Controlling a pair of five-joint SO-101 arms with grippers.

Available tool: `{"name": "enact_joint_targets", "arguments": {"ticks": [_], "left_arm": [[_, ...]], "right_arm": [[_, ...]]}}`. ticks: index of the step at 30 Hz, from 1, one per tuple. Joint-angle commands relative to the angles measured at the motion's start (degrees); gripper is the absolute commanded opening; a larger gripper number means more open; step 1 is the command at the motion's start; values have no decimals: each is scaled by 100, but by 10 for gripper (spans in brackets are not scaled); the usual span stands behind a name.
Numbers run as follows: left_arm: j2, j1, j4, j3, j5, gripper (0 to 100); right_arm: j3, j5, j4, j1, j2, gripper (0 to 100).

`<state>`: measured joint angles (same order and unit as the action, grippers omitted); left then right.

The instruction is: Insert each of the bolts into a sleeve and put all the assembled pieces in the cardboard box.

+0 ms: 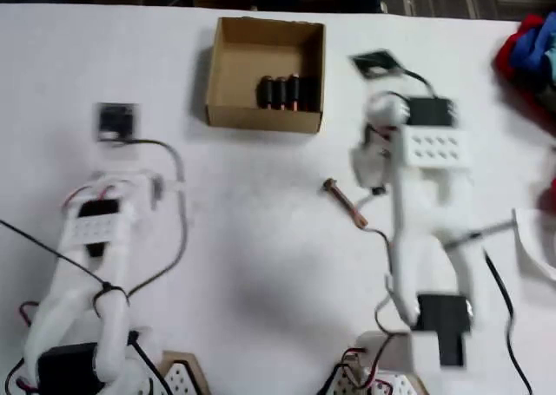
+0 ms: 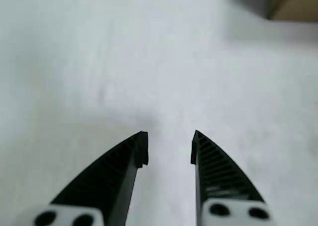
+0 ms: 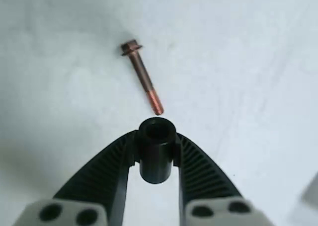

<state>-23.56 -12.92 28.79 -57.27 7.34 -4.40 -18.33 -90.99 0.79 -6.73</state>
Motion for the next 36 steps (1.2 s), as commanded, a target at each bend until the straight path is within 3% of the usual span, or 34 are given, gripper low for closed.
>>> {"name": "enact_joint_targets", "arguments": {"ticks": [1, 6, 10, 17, 24, 31, 36], "left_arm": [[44, 905, 1152, 813, 202, 162], [1108, 1978, 3393, 3433, 79, 162], [2549, 2690, 4484, 5640, -1064, 162], [5064, 3692, 5231, 8057, -4114, 162], [6514, 4677, 5503, 9156, -4545, 162], [7165, 4659, 5495, 10484, -6840, 164], [7543, 4765, 5486, 11301, -7358, 164]], "right_arm": [[-791, -26, 374, -813, -998, 21], [-1662, -53, 637, -1648, -1763, 21], [-2084, -35, 919, -2018, -2176, 21], [-2391, -70, 1068, -2826, -2299, 21], [-2391, -70, 1446, -3670, -2299, 21], [-2391, -79, 1464, -3723, -2290, 21], [-2549, -79, 1464, -3723, -2290, 21]]}}
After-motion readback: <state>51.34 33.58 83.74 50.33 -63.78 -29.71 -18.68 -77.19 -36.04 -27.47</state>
